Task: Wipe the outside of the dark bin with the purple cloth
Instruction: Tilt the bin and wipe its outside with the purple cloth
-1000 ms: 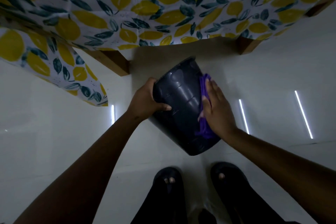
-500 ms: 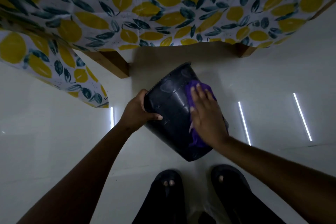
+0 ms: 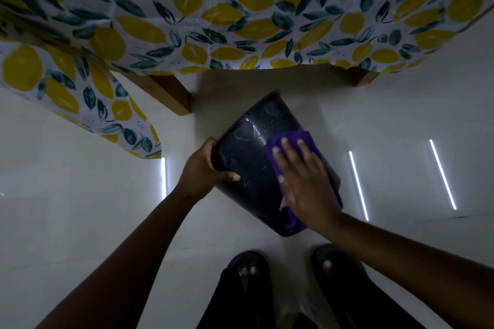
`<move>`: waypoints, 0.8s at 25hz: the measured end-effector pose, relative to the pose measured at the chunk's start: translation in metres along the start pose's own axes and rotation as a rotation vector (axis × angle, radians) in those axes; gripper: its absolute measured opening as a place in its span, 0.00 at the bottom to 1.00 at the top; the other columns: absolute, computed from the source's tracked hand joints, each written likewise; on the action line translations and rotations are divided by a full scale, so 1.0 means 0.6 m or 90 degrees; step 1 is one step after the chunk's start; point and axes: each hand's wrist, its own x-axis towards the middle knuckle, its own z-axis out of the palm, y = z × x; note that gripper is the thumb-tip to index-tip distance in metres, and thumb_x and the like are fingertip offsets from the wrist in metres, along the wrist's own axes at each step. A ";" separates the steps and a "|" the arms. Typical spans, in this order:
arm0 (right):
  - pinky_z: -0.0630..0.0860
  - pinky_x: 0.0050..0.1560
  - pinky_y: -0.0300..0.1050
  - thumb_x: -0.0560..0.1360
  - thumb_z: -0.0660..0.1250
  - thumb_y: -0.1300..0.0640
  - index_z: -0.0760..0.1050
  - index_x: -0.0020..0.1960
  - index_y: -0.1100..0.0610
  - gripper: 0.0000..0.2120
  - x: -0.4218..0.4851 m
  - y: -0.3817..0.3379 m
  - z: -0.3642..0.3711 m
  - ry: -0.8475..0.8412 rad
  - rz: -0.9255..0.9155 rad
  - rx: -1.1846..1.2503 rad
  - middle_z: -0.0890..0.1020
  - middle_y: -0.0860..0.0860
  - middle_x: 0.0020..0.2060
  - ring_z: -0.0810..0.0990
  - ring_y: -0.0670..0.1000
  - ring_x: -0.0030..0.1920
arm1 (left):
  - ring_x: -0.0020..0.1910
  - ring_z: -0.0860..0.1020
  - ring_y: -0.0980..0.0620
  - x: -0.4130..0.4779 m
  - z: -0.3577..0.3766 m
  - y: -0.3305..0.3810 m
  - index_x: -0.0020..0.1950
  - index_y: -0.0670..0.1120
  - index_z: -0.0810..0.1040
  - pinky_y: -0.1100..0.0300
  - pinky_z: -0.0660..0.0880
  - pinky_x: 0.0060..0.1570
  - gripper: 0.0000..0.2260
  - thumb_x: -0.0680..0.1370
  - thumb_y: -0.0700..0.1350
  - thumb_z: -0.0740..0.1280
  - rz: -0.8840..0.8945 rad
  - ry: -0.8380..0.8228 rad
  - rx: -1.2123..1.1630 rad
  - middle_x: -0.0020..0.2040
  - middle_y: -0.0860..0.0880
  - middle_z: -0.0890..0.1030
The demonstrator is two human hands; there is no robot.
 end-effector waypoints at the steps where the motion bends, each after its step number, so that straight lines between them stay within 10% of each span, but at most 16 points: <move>1: 0.55 0.73 0.56 0.81 0.50 0.48 0.49 0.79 0.49 0.28 0.002 -0.012 0.005 0.007 -0.062 -0.043 0.55 0.50 0.79 0.53 0.58 0.78 | 0.45 0.75 0.66 0.002 0.000 0.002 0.55 0.49 0.70 0.79 0.72 0.37 0.28 0.62 0.43 0.81 0.007 -0.007 -0.001 0.46 0.63 0.76; 8: 0.57 0.74 0.47 0.81 0.50 0.50 0.55 0.78 0.54 0.26 0.156 0.042 -0.028 0.022 0.179 0.347 0.60 0.54 0.77 0.59 0.54 0.77 | 0.45 0.76 0.64 -0.003 0.009 0.017 0.53 0.49 0.71 0.74 0.74 0.37 0.25 0.63 0.43 0.81 0.017 0.015 -0.019 0.45 0.61 0.77; 16: 0.57 0.74 0.57 0.80 0.51 0.45 0.48 0.79 0.50 0.29 0.041 -0.008 -0.011 0.029 -0.053 0.027 0.54 0.50 0.79 0.51 0.57 0.78 | 0.57 0.74 0.56 0.022 -0.012 0.058 0.64 0.51 0.66 0.64 0.75 0.51 0.34 0.63 0.44 0.80 0.031 -0.058 -0.021 0.58 0.55 0.74; 20: 0.59 0.75 0.56 0.81 0.49 0.46 0.51 0.79 0.51 0.27 0.092 0.004 -0.007 0.033 0.002 0.109 0.57 0.52 0.78 0.55 0.56 0.78 | 0.61 0.73 0.53 0.039 0.011 0.071 0.67 0.49 0.65 0.56 0.73 0.59 0.38 0.62 0.50 0.81 0.067 0.000 0.103 0.65 0.51 0.74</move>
